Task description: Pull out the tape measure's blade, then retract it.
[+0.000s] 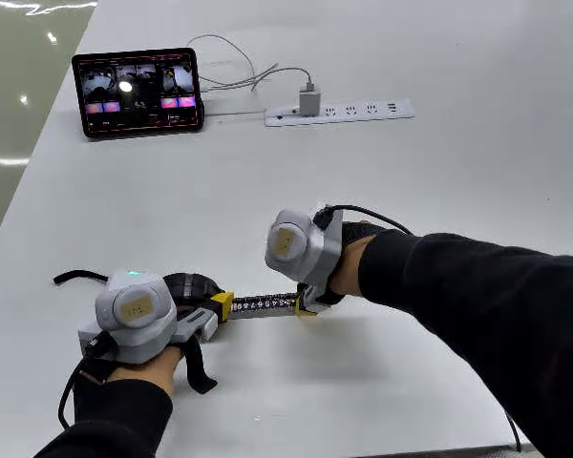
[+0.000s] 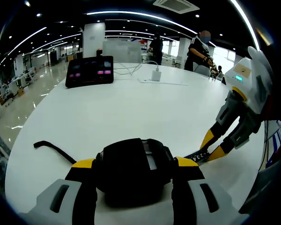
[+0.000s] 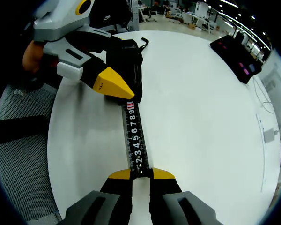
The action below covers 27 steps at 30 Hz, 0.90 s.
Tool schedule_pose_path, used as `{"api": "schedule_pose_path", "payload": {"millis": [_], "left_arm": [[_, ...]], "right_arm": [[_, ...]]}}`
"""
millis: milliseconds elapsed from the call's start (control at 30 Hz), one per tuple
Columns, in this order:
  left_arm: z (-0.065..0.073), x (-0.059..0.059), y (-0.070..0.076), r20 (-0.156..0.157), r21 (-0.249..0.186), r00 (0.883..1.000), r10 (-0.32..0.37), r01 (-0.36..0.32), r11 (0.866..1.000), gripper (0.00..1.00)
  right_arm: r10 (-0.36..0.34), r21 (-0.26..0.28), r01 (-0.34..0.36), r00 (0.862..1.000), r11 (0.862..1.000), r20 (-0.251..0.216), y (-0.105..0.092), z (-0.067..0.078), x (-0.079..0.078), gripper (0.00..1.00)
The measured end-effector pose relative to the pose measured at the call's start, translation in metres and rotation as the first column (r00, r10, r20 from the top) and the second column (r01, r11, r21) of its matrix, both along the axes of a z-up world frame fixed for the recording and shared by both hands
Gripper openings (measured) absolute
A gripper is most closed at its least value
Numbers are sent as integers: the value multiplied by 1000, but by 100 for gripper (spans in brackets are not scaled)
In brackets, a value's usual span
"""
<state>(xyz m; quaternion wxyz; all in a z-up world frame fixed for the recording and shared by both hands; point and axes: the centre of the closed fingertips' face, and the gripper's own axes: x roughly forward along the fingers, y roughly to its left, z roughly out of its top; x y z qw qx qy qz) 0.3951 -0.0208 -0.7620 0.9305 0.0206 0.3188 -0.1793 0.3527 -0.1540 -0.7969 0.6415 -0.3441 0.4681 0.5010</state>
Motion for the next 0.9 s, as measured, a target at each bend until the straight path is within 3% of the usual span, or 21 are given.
{"api": "schedule_pose_path", "payload": {"millis": [900], "left_arm": [[0, -1, 0, -7, -8, 1000, 2, -2, 1000, 59]], "right_arm": [[-2, 11, 2, 1000, 1000, 2, 11, 0, 2, 9]]}}
